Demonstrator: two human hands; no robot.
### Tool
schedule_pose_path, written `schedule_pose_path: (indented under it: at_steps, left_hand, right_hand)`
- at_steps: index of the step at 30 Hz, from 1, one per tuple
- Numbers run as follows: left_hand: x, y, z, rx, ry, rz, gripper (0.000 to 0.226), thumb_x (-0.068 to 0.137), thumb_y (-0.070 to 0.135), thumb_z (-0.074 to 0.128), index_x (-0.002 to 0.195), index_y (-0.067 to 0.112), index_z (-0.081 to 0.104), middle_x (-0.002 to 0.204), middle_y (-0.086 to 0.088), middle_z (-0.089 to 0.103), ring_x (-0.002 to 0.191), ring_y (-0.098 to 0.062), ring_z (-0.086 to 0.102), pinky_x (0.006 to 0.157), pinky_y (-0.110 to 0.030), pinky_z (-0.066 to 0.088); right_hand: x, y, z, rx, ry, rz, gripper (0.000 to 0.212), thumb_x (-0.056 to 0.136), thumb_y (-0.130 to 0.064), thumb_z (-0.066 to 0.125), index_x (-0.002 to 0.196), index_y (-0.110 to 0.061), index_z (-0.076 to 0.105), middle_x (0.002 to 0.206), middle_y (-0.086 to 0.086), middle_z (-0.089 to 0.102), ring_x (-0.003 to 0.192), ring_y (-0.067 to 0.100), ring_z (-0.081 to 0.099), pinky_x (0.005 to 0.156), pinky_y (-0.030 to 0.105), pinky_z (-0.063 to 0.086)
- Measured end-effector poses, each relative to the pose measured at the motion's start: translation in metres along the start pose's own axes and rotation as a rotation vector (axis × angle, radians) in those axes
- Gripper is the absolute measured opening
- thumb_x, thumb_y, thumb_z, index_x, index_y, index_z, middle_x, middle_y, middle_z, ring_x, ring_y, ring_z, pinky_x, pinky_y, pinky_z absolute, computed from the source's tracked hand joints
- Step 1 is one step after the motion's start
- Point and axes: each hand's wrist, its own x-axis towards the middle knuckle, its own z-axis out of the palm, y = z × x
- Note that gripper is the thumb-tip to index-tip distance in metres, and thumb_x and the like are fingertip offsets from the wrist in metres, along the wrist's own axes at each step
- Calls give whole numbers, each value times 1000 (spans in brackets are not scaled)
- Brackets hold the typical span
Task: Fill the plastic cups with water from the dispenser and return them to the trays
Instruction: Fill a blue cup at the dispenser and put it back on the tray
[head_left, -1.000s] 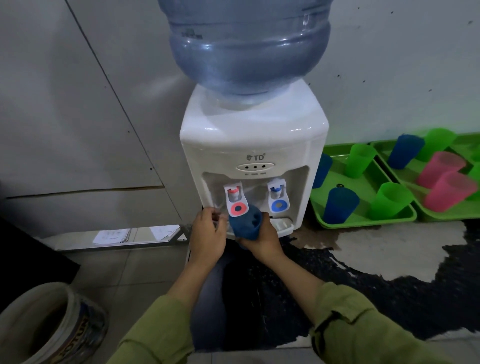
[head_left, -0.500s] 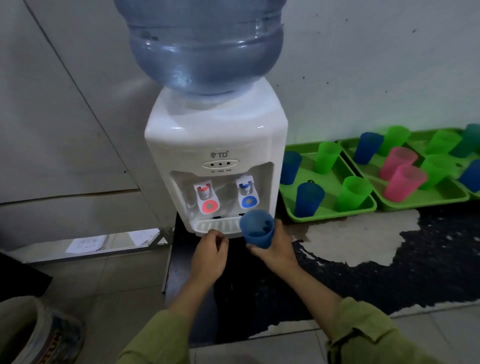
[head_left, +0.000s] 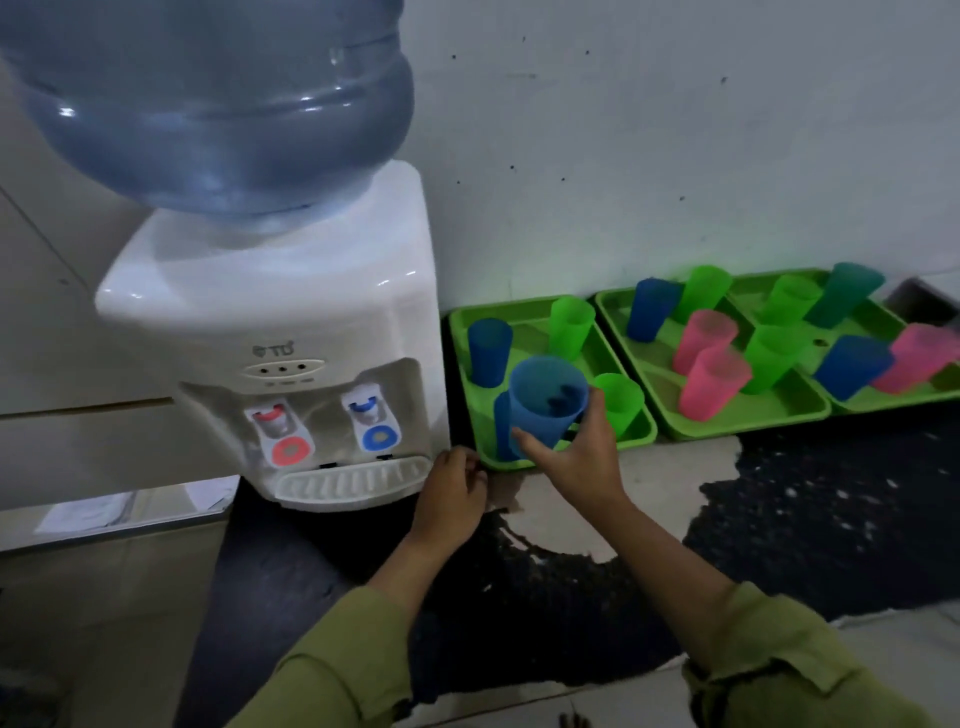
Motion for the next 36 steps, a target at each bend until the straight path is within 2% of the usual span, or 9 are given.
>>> schedule_pose_path:
  at_steps: [5,9,12,16,20,23,26,31,36]
  left_hand:
    - [22,14,25,54,-28,-30,46,88,14,56,131,2,42,133,-15,43,125,-26,40,102,-24,28]
    - [39,16,39,114,-34,-92,47,93,15,48,136,3,35,145,-13,29,133,-26,31,107,-25,23]
    - [48,15,43,158,-38,-133,49,92,10,47,138,1,33,148,-15,25,136,-27,28,110,-26,20]
    - [55,12,45,205,-35,-143,52,90,9,50,139,0,33,148,-15,25,135,-27,30,109,-23,19]
    - [56,6,44,248,-41,-139,56,88,11,52,140,1,33,149,-11,25,134,-25,33,108,-24,23]
    - [55,3,41,278,-49,-113,57,88,13,53,140,4,33,149,-7,25,132,-24,35,108,-26,27]
    - [55,2,41,291,-47,-93,57,87,14,54,140,6,34,149,-5,27,131,-24,37,109,-27,30]
    - [54,1,41,291,-40,-96,58,87,14,53,141,8,34,149,-4,26,132,-23,36,108,-25,28]
    - [54,1,42,269,-33,-106,55,90,10,48,142,7,32,151,-4,24,134,-23,34,108,-20,22]
  right_hand:
    - [51,10,-18,72,-38,-15,62,65,-27,84,111,-21,43,104,-6,53,95,-2,50,71,0,39]
    - [96,24,-25,78,-112,15,65,65,-28,83,113,-19,41,108,-5,52,98,6,53,72,7,45]
    - [126,41,-25,45,-232,44,72,65,-27,83,120,-12,40,111,-2,52,101,12,54,77,24,50]
    - [162,66,-15,-140,-374,123,77,62,-24,85,122,-9,38,111,6,55,97,24,56,73,31,46]
    - [187,90,-2,-271,-499,211,81,59,-23,86,123,-8,40,121,15,54,107,33,55,87,44,49]
    - [197,103,8,-351,-550,205,83,57,-23,87,124,-6,42,122,16,55,109,31,55,90,39,47]
    - [203,112,15,-356,-575,201,86,56,-22,88,126,-7,41,121,14,55,107,30,55,86,35,46]
    - [204,119,19,-335,-599,194,89,56,-20,87,127,-12,34,106,8,52,89,24,52,70,28,40]
    - [203,124,18,-331,-618,243,88,58,-20,86,127,-11,33,103,8,49,87,23,49,70,29,40]
